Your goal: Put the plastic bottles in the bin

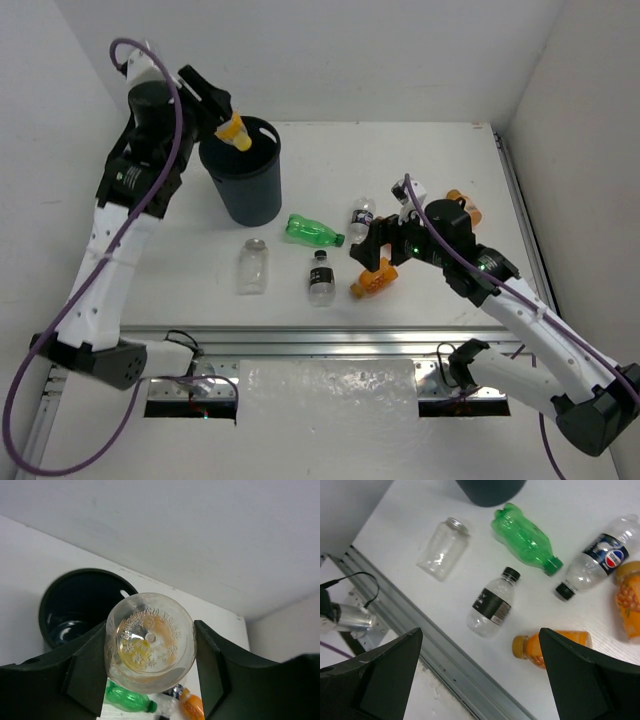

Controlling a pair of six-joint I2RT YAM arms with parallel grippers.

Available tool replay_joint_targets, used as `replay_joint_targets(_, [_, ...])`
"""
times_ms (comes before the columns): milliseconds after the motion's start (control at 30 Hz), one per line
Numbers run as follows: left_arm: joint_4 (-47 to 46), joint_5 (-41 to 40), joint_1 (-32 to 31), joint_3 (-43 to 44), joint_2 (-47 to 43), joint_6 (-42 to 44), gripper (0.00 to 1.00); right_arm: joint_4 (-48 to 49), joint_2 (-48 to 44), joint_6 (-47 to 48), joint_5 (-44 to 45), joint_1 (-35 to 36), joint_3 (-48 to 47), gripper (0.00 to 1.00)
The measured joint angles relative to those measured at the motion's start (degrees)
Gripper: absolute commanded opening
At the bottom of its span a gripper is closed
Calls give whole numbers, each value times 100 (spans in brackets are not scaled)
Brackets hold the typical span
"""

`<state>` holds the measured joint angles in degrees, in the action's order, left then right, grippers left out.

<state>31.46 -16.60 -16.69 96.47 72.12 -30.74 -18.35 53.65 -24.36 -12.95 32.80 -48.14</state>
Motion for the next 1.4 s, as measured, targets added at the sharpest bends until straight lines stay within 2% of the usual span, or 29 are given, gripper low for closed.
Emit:
replay_joint_targets(67, [216, -101, 256, 553, 503, 61, 1, -153, 28, -37, 157, 0, 0, 99])
replay_joint_targets(133, [319, -85, 479, 1093, 1110, 109, 17, -223, 68, -151, 361, 0, 11, 99])
replay_joint_targets(167, [326, -76, 551, 1241, 1353, 127, 32, -247, 90, -216, 439, 0, 20, 99])
replay_joint_targets(233, [592, -44, 688, 1615, 1919, 164, 56, -245, 155, -459, 640, 0, 79, 99])
replay_joint_targets(267, [715, -15, 743, 1779, 2190, 179, 83, -234, 208, -664, 763, 0, 120, 99])
replay_joint_targets(300, [833, 26, 789, 1910, 2444, 184, 99, -232, 269, -763, 826, 0, 170, 99])
replay_joint_targets(433, [1158, 273, 925, 2052, 3034, 199, 100, -188, 647, -1432, 1145, 0, 297, 99])
replay_joint_targets(567, [1355, 527, 944, 1961, 3018, 197, 100, -138, 1091, -2190, 1460, 17, 299, 99])
replay_joint_targets(667, [1235, 664, 944, 1322, 2385, 205, 100, -146, 1366, -2892, 2074, 195, 306, 99])
replay_joint_targets(900, [863, 691, 922, -730, -57, 426, 100, -623, 2430, -4214, 3305, 573, 186, 99])
replay_joint_targets(1100, [599, 529, 922, -1779, -817, 693, 100, -1191, 2870, -5073, 4127, 1215, -79, 99])
replay_joint_targets(1300, [573, 671, 922, -2702, -752, 844, 100, -1349, 3412, -5604, 4444, 1263, -63, 88])
replay_joint_targets(1400, [570, 739, 922, -2837, -800, 909, 100, -1283, 3539, -5659, 4448, 1261, 131, 72])
